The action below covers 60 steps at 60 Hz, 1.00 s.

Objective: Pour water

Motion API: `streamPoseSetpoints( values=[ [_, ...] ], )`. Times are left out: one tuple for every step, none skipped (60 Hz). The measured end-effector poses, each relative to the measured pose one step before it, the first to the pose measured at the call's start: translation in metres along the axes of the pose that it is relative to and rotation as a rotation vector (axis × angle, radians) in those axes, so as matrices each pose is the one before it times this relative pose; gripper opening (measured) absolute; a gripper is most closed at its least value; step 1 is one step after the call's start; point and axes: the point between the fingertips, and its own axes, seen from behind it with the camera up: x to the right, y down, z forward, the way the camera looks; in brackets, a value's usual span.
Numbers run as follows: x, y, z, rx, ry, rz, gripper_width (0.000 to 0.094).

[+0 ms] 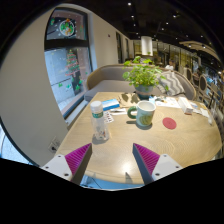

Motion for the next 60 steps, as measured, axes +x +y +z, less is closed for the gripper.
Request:
streamPoseSetpoints(
  values=[
    [-0.00513,-0.00278,0.00694,0.00855,-0.00545,-0.0035,0.0862],
    [-0.0044,-0.00314,0.00696,0.01011,-0.00408,-0.0044,0.0862],
    [-0.00335,-0.00327,0.007,0.01152,-0.00278,-0.0044,0.0862],
    [-0.00392,-0.00318,0.00714,0.01179,-0.00057,-0.0043,0.0863],
    [-0.00241,-0.00284,0.00654,0.0101,-0.00054,-0.0044,0.0862],
    [-0.00231,-0.00232,0.0074,0.00872,-0.00086,-0.0035,0.0862],
    [-0.00238,-0.00205,0.00774,0.00767,-0.00111,-0.0023,0.0861],
    [-0.00224,-0.00164,0.00734,0.00726,-0.00274,-0.0019,0.0859],
    [-0.00217,-0.00294,0.01016,0.00951,-0.00393,-0.0015,0.0857],
    [-0.00156,-0.00054,0.0068,0.00812,-0.00297,-0.0005,0.0857],
    [-0.0014,-0.00027,0.00698,0.00517,-0.00132,0.0002,0.0857],
    [-0.0017,-0.0004,0.00681,0.0023,-0.00124,0.0004,0.0853],
    [-0.0016,-0.0002,0.00685,0.00192,-0.00265,0.0008,0.0854],
    [-0.00192,-0.00068,0.00669,0.00392,-0.00423,0.0013,0.0851],
    [-0.0021,-0.00149,0.00652,0.00646,-0.00494,0.001,0.0846],
    [-0.00185,-0.00151,0.00625,0.00803,-0.00344,0.001,0.0845],
    [-0.0007,-0.00081,0.00742,0.00848,-0.00022,-0.0006,0.0844],
    [-0.00081,-0.00101,0.00594,0.00654,0.00038,-0.0014,0.0842],
    [-0.0005,-0.0012,0.00532,0.00553,0.00055,-0.0017,0.0839],
    [-0.00013,-0.00051,0.00593,0.00451,-0.00021,-0.0014,0.0835],
    [-0.00043,-0.00076,0.00511,0.00289,0.0001,-0.0013,0.0828],
    [-0.00013,-0.00018,0.00492,0.002,0.00041,-0.0001,0.0814],
    [-0.00017,-0.00019,0.00442,0.00173,0.00146,0.0002,0.0798],
    [0.00018,-0.00041,0.00433,0.00238,0.00193,0.0011,0.078],
    [0.00035,-0.00065,0.00387,0.00328,0.00176,0.0016,0.076],
    [0.00023,-0.00064,0.00382,0.00407,0.0013,0.0017,0.0736],
    [0.00011,-0.0005,0.0035,0.00403,0.00075,0.0011,0.0711],
    [0.00011,-0.00003,0.00401,0.00353,-0.00048,0.0003,0.0686],
    [-0.00096,0.00089,0.00206,-0.0005,-0.00139,0.0007,0.0651],
    [-0.00085,0.00075,0.00193,-0.00147,-0.00251,0.0005,0.061],
    [-0.00064,0.00047,0.0021,0.00018,-0.00203,-0.0007,0.0564],
    [-0.00128,-0.00006,0.00148,0.00186,-0.00433,-0.0017,0.052],
    [0.00021,-0.0012,0.00109,0.00693,0.00212,-0.0035,0.052],
    [0.00024,-0.00151,0.00098,0.00742,0.00174,-0.0053,0.0519],
    [0.00038,-0.00066,0.00232,0.00336,0.00077,-0.0064,0.0512],
    [0.00019,0.00007,0.00047,0.00206,0.00079,-0.0066,0.0499],
    [-0.00026,-0.00023,0.00056,0.00238,-0.00178,-0.0054,0.0492],
    [-0.00023,0.00013,0.0004,0.00088,-0.00156,-0.0024,0.0483],
    [0.0005,0.0001,0.00052,0.00048,0.00024,0.0004,0.0469],
    [0.00048,-0.00033,0.0001,0.00032,0.00236,0.0022,0.0464],
    [0.00017,-0.0002,0.00012,0.00051,0.00241,0.001,0.0447],
    [0.00021,0.00012,-0.00017,-0.00089,0.00319,-0.0014,0.0447],
    [-0.00008,-0.00021,0.00003,0.00005,0.00143,-0.0036,0.0426],
    [-0.00004,0.00021,0.00001,-0.00072,0.0016,-0.0055,0.0425],
    [-0.00047,-0.0001,-0.00005,0.00151,-0.00007,-0.0059,0.0407],
    [0.00029,0.00098,0.00024,0.00037,0.00135,-0.0078,0.0406],
    [-0.00077,-0.00084,-0.0013,0.00011,-0.00076,-0.0051,0.0406],
    [-0.00011,0.00014,0.00026,-0.00034,-0.00166,-0.0061,0.0388],
    [0.00011,0.00046,-0.00011,-0.00287,0.00107,-0.0031,0.0389],
    [0.0,0.00024,0.00001,-0.00248,0.00024,-0.0014,0.0389],
    [-0.00005,0.00024,-0.00008,-0.003,-0.0002,-0.0014,0.0389],
    [-0.00006,-0.00013,-0.00005,-0.0027,0.00043,-0.001,0.0389],
    [0.00037,-0.00017,-0.00009,-0.00327,0.00182,0.0001,0.0388],
    [0.00034,-0.00062,-0.00037,-0.0037,0.00341,0.002,0.0388],
    [-0.00004,-0.00054,0.00003,-0.00311,0.00153,0.002,0.0388],
    [0.00016,-0.00135,-0.00057,-0.00233,0.00043,0.0034,0.0389],
    [0.00074,-0.00181,-0.00119,0.00081,0.0003,0.0065,0.0389],
    [0.00043,-0.00332,-0.00131,0.00336,0.00131,0.0093,0.039],
    [0.0003,-0.00445,-0.00138,0.00542,0.00005,0.0107,0.039],
    [-0.00024,-0.00504,-0.00158,0.00531,-0.00256,0.0111,0.039]
  ],
)
